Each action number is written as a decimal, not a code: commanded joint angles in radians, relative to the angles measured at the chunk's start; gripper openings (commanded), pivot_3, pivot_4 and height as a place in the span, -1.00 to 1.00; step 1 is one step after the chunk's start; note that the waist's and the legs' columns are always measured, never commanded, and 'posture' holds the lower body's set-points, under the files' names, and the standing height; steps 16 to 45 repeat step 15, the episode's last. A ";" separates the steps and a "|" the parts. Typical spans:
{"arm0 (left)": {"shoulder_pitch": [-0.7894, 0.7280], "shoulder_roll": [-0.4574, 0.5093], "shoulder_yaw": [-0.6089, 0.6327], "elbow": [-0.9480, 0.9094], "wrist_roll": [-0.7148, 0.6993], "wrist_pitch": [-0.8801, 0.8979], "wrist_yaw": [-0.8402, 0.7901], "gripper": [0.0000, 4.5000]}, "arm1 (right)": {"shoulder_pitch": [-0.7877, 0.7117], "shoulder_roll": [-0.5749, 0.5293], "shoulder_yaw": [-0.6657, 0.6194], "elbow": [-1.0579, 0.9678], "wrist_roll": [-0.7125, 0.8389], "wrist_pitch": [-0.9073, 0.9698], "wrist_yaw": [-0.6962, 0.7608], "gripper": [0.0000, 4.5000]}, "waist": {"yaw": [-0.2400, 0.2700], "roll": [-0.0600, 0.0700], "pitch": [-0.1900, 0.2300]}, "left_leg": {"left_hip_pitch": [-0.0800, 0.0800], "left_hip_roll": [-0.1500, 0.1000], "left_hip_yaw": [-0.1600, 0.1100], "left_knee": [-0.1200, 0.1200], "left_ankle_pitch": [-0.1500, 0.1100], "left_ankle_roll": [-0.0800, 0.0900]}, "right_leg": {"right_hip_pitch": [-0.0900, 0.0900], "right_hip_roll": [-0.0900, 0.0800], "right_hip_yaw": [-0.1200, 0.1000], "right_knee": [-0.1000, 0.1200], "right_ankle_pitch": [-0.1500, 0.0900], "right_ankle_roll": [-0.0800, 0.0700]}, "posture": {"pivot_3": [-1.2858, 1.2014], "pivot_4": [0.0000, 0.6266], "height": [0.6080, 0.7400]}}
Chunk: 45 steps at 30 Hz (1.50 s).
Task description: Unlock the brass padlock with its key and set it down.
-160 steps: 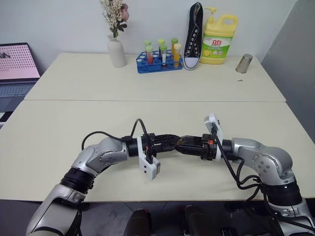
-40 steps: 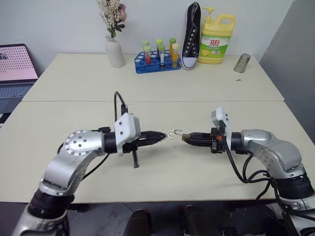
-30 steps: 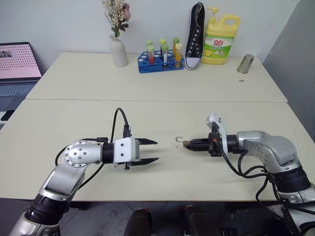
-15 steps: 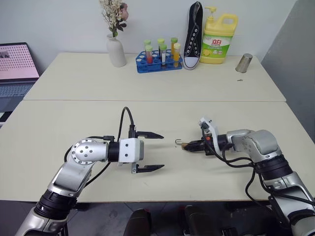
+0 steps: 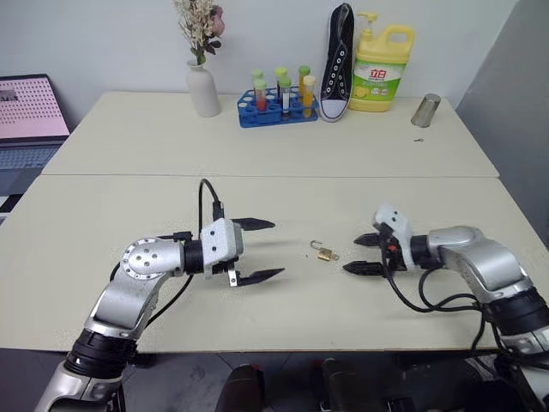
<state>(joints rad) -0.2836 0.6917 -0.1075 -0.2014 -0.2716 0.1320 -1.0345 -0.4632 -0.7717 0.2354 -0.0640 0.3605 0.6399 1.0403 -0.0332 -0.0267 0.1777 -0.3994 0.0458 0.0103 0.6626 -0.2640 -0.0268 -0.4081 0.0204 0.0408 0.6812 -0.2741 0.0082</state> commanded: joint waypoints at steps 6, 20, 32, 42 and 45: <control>0.064 0.069 0.034 -0.103 -0.028 0.057 -0.023 1.00 | 0.090 -0.094 -0.097 -0.174 0.007 -0.117 0.073 0.98 | 0.004 0.000 0.000 | 0.000 0.000 -0.001 0.000 0.000 0.000 | 0.000 -0.002 -0.001 0.000 0.000 0.000 | 0.03 -0.52 1.00; 0.085 0.070 0.030 -0.126 -0.062 0.085 -0.050 1.00 | 0.109 -0.068 -0.146 -0.171 0.015 -0.119 0.030 0.98 | 0.004 0.000 0.000 | 0.000 0.000 0.000 0.001 0.000 0.000 | 0.000 -0.002 0.000 0.000 0.000 0.000 | 0.03 -0.52 1.00; 0.085 0.070 0.030 -0.126 -0.062 0.085 -0.050 1.00 | 0.109 -0.068 -0.146 -0.171 0.015 -0.119 0.030 0.98 | 0.004 0.000 0.000 | 0.000 0.000 0.000 0.001 0.000 0.000 | 0.000 -0.002 0.000 0.000 0.000 0.000 | 0.03 -0.52 1.00; 0.085 0.070 0.030 -0.126 -0.062 0.085 -0.050 1.00 | 0.109 -0.068 -0.146 -0.171 0.015 -0.119 0.030 0.98 | 0.004 0.000 0.000 | 0.000 0.000 0.000 0.001 0.000 0.000 | 0.000 -0.002 0.000 0.000 0.000 0.000 | 0.03 -0.52 1.00; 0.085 0.070 0.030 -0.126 -0.062 0.085 -0.050 1.00 | 0.109 -0.068 -0.146 -0.171 0.015 -0.119 0.030 0.98 | 0.004 0.000 0.000 | 0.000 0.000 0.000 0.001 0.000 0.000 | 0.000 -0.002 0.000 0.000 0.000 0.000 | 0.03 -0.52 1.00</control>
